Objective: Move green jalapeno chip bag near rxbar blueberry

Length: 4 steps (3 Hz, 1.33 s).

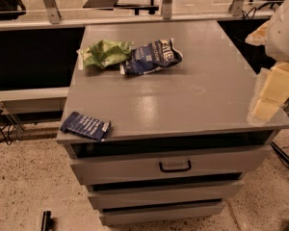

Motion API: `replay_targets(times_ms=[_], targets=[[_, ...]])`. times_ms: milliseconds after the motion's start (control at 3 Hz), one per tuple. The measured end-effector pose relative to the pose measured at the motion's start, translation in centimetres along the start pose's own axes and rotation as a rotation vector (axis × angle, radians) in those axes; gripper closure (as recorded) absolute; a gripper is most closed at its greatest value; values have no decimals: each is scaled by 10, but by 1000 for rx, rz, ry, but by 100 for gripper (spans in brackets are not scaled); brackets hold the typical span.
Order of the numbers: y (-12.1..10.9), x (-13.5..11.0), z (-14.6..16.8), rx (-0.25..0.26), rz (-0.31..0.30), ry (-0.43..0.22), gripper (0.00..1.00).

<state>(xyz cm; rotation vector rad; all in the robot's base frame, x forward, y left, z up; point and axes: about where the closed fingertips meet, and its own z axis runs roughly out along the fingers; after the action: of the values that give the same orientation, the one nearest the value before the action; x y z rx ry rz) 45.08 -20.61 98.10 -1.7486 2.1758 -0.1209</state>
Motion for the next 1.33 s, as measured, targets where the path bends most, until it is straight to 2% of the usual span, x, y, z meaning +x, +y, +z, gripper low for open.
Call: replay_targets(times_ms=[333, 667, 1000, 1333], targets=[[-30, -33, 5, 62, -79, -37, 0], [-70, -81, 9, 126, -162, -109, 0], [-109, -129, 16, 160, -220, -182, 0], [-143, -175, 30, 157, -236, -268, 0]])
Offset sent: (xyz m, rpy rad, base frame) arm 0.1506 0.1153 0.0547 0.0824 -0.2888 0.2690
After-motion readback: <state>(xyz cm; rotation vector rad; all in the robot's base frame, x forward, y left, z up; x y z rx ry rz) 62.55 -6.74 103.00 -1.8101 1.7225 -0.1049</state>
